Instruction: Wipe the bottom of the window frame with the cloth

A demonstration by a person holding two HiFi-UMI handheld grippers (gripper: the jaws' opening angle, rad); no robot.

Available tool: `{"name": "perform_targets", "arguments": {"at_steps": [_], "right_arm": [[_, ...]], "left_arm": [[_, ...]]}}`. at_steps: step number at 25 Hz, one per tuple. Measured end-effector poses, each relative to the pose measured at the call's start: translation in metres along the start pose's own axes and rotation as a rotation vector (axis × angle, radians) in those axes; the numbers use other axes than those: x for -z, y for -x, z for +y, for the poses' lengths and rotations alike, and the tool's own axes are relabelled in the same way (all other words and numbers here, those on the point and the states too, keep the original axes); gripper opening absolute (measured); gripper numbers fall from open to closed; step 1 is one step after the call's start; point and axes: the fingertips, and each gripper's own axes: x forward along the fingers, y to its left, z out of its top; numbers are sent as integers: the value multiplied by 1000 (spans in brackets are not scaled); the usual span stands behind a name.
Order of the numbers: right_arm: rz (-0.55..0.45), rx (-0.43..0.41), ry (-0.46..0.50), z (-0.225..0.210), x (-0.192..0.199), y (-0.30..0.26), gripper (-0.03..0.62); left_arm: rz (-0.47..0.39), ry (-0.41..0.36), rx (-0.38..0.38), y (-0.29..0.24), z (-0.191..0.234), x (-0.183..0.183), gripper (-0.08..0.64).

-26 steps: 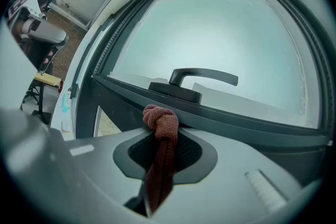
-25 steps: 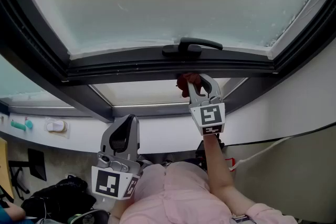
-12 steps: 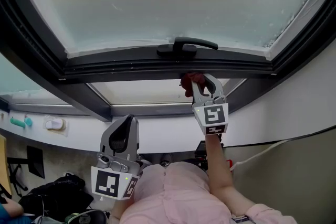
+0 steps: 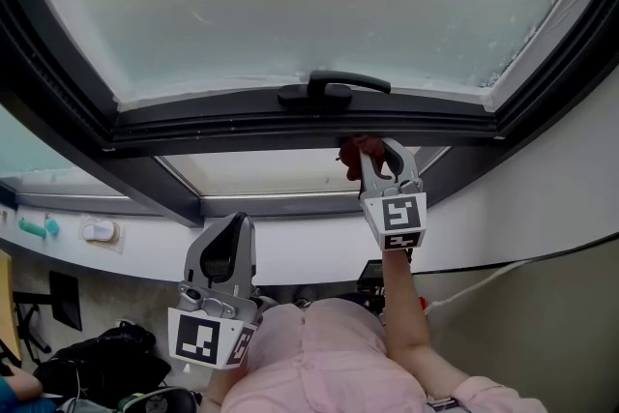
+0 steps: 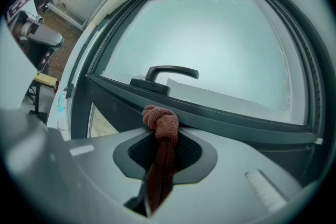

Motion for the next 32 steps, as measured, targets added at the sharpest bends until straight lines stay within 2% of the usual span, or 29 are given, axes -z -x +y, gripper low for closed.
{"name": "perform_targets", "arguments": {"at_steps": [24,29,32], "right_arm": [[3,32,-11,-32,11,12,66],[8,91,-36,-57,20,22,66],[4,99,-53,-63,21,23,66]], "left_arm": [[5,-8,10,-6,-13,2,-2],[1,-15,-3,-5,-10,0,-2],[5,-13,9,-7,-14,1,-2]]}}
